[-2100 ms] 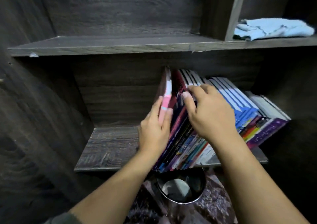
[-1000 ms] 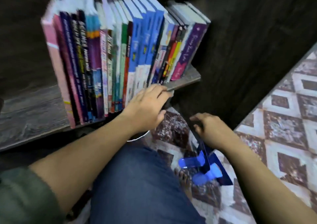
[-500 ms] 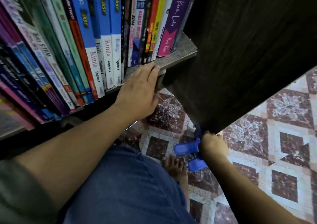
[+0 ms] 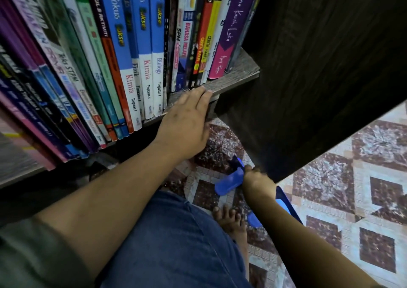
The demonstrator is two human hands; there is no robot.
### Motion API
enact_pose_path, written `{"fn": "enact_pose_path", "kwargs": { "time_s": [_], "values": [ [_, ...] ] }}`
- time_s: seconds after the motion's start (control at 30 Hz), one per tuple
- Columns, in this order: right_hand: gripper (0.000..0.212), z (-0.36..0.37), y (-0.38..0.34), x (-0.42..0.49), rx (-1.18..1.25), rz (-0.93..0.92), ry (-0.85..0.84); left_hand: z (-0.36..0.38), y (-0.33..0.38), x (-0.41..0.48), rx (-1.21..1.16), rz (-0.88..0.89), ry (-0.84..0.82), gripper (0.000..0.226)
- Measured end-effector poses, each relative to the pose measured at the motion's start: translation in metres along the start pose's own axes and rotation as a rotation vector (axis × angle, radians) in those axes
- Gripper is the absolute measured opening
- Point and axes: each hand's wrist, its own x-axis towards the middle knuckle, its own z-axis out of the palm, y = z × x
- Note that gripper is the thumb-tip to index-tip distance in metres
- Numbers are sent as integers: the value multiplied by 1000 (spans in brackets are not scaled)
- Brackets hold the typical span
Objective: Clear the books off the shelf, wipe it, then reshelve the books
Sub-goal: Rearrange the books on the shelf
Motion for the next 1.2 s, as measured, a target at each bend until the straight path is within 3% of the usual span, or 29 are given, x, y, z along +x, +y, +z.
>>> {"fn": "enact_pose_path", "kwargs": {
  "time_s": [0.17,0.3,0.53,0.7,0.87,1.0,1.2],
  "values": [
    [30,4,14,1,88,50,-106,4,-3,-3,67,17,-54,81],
    [25,-16,17,-7,171,57,-45,6,-1,-5,119,13,-74,85],
    [18,-86,15,-48,72,-100,338,-23,5,-20,168,68,-104,81],
    [12,-146,4,-84,96,-302,651,-63,23,-41,139,230,-170,55],
    [11,-212,-12,-122,121,-542,722,-120,39,-64,95,18,-119,22],
    [51,-268,-48,-150,176,-798,784,-155,21,-105,88,-77,14,17],
    [52,-320,-149,-163,67,-959,1054,-194,-22,-172,121,-355,125,17]
  ]
}}
